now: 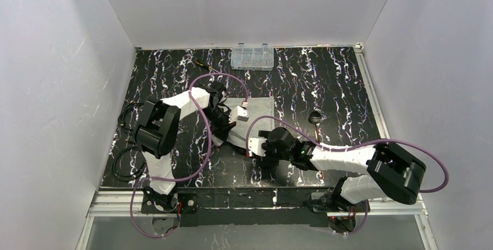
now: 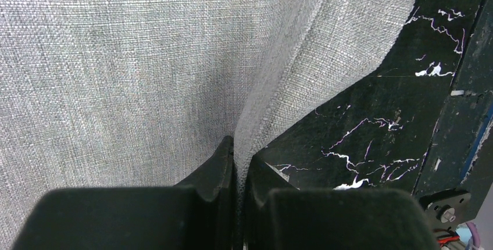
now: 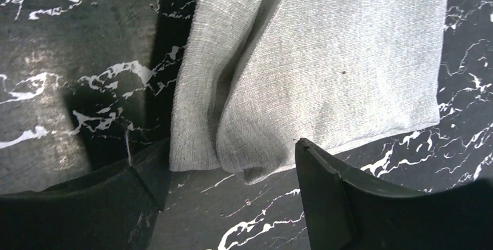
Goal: Fold the napkin into a case and place the utensils inside
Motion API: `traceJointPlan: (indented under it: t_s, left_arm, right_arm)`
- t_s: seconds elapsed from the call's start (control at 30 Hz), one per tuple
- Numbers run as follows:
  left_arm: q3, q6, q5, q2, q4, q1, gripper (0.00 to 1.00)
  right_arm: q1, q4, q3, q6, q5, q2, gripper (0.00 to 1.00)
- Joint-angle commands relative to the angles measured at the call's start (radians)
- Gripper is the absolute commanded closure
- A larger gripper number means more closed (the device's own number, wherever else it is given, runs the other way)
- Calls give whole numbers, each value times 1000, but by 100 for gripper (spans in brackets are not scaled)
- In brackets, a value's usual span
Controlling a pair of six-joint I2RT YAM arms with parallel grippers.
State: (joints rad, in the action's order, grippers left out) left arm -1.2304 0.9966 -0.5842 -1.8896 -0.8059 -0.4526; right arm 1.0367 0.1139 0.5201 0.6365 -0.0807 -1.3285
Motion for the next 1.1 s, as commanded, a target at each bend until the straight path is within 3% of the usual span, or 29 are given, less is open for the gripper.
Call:
traceJointPlan:
  t_s: [0.0,0.07,0.23,0.33,0.6,0.83,1.07]
  left_arm:
    - [-24,20,-24,-1,-50,8,100]
    - [-28,21,-25,-3,-50,10,100]
    - [-49,14,-32,-11,-59,17,100]
    - [-53,20,-30,-11,-72,21,100]
    - [-23,31,-48,41,-151,22,100]
    - [7,15,-79,70,-221,22,100]
    - [-25,-19,-110,64,-233,53,100]
  right_arm:
    - [8,147,-37,14,-71,-21,19]
    - [8,160,-38,6,-88,-29,24]
    - [8,128,-12,-43,-61,-59,66]
    - [8,113,-1,-80,-49,-37,77]
    - [8,-68,78,-257,9,14,89]
    - [3,-159,137,-393,74,47,92]
    - [-114,-377,311,-470,313,-91,99]
